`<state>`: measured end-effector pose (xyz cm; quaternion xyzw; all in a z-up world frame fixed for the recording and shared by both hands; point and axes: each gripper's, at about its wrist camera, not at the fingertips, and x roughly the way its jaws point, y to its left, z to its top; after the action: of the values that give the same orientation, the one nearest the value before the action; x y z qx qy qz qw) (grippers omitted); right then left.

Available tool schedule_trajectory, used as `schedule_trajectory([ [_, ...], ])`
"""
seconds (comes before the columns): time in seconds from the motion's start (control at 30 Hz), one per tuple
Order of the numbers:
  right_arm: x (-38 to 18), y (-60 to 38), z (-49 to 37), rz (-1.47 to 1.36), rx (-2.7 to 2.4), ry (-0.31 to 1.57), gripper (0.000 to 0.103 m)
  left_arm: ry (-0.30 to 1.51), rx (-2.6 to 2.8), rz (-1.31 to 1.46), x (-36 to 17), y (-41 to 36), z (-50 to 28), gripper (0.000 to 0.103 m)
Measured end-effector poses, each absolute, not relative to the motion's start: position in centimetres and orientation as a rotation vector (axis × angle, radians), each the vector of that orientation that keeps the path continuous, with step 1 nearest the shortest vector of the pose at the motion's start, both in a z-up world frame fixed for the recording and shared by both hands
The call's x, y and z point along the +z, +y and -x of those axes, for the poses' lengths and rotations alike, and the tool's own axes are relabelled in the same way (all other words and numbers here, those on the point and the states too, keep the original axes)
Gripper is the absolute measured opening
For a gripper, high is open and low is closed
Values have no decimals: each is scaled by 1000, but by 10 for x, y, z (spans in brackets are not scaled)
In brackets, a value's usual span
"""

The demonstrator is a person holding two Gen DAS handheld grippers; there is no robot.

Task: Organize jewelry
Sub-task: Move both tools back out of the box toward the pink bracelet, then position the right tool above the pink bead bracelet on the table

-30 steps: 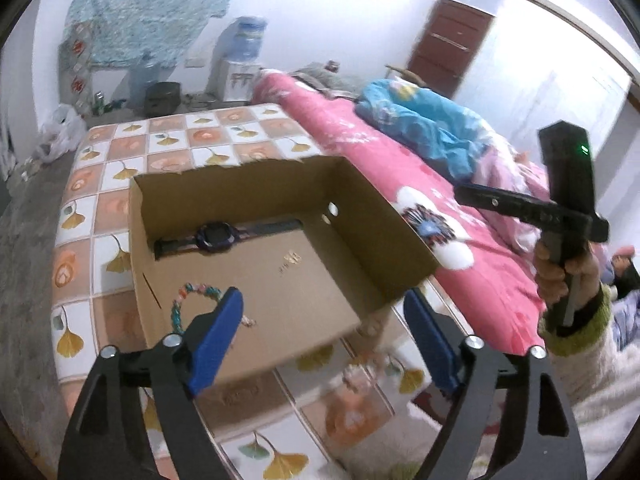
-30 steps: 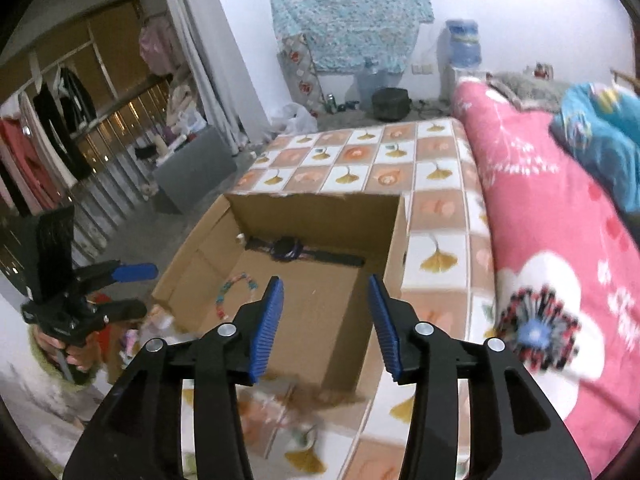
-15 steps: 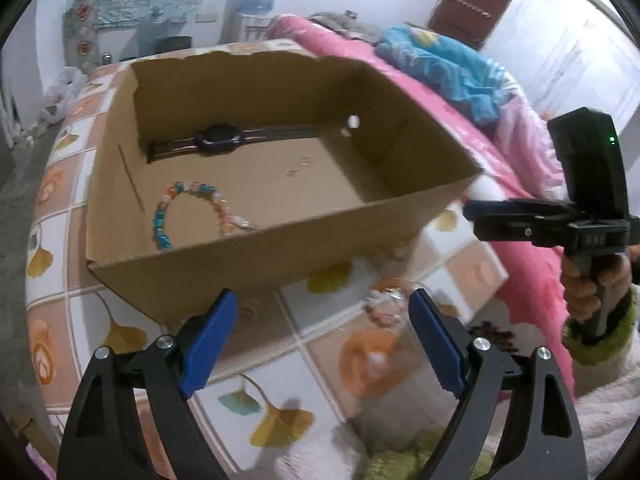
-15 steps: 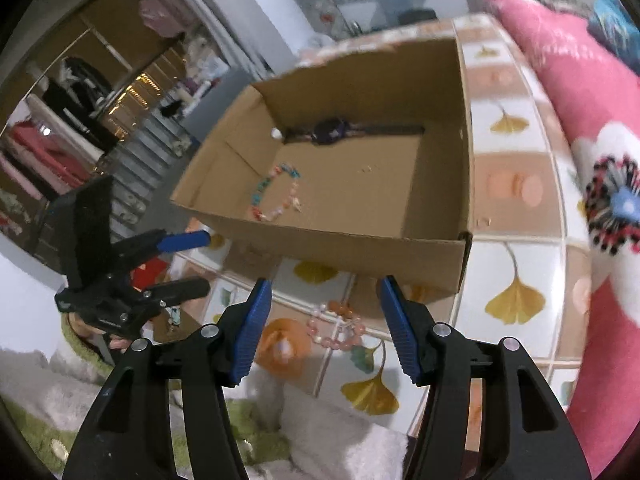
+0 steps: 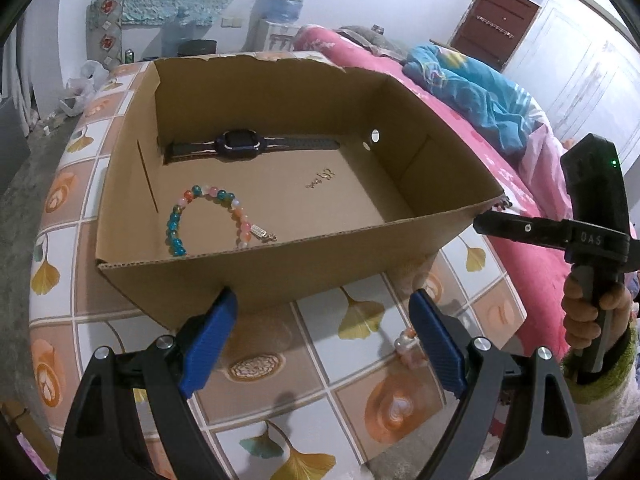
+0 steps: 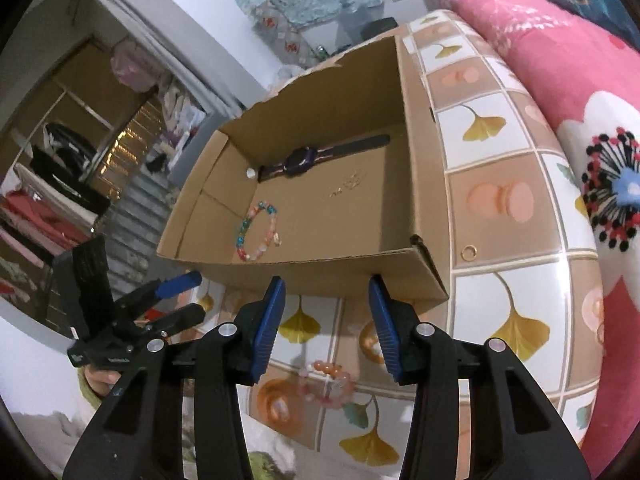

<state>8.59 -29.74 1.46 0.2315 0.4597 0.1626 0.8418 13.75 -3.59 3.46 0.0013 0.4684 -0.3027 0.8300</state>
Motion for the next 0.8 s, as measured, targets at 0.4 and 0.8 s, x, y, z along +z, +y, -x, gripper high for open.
schedule_trajectory([
  [0.4, -9, -302, -33, -361, 171, 1016, 65, 1077, -593, -67, -4, -22, -107, 87],
  [0.8, -24, -277, -26, 37, -109, 1035, 90, 1095, -492, -185, -29, -35, -106, 87],
])
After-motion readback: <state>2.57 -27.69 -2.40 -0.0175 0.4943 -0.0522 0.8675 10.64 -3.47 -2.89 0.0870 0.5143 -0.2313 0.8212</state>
